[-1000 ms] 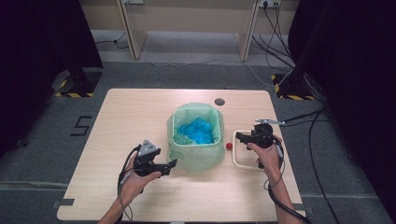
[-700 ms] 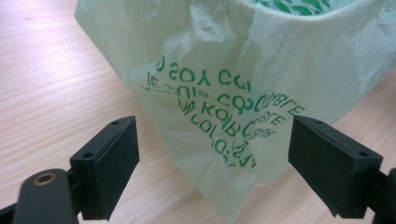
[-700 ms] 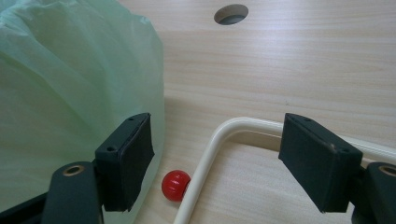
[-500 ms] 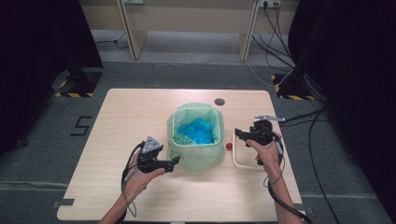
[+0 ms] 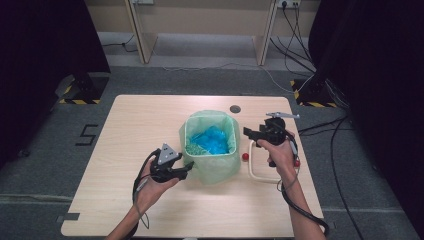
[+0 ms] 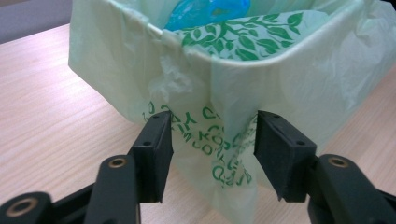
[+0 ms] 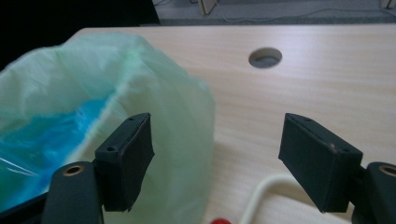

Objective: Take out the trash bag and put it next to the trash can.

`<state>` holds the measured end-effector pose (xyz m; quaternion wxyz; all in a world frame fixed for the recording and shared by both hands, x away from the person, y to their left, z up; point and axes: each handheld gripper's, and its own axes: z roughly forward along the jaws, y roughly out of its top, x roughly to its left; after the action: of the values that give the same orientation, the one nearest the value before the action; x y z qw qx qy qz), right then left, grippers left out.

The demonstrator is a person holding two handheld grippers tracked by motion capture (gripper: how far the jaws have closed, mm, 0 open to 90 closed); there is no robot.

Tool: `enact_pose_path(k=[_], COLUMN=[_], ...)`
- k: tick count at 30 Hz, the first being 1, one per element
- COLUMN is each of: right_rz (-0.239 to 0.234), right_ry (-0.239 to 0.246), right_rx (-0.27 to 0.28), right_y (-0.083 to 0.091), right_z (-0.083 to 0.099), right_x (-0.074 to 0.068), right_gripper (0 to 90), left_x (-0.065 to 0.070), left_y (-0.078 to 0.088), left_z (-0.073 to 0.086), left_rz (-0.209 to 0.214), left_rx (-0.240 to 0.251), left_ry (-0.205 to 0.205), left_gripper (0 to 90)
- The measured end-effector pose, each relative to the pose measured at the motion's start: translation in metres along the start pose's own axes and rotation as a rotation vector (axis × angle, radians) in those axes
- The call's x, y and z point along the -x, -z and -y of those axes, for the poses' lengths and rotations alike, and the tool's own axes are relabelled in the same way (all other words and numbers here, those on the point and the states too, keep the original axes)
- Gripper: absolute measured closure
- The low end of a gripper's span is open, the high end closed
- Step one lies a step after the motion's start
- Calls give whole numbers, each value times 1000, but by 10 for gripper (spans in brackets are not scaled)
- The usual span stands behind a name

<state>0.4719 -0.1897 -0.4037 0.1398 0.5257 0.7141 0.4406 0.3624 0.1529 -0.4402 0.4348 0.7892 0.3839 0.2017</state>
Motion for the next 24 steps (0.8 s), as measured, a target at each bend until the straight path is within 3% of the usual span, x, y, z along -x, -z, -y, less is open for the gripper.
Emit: enact_pose_path(k=[5, 15, 19, 24], right_rz=[-31, -19, -4, -8], right_ry=[43, 117, 169, 178], right_rx=[4, -93, -141, -182], right_y=[-5, -36, -50, -66], right_z=[-20, -39, -43, -42], right_x=[-20, -43, -49, -48], right_gripper=[260, 260, 293, 358], left_x=[1, 3, 4, 3], left_y=[2, 8, 11, 13], left_z=[-1, -2, -3, -3], left_rz=[12, 18, 20, 24], left_rx=[-11, 11, 32, 45], left_ry=[-30, -74, -82, -88], left_gripper=[566, 795, 853, 877])
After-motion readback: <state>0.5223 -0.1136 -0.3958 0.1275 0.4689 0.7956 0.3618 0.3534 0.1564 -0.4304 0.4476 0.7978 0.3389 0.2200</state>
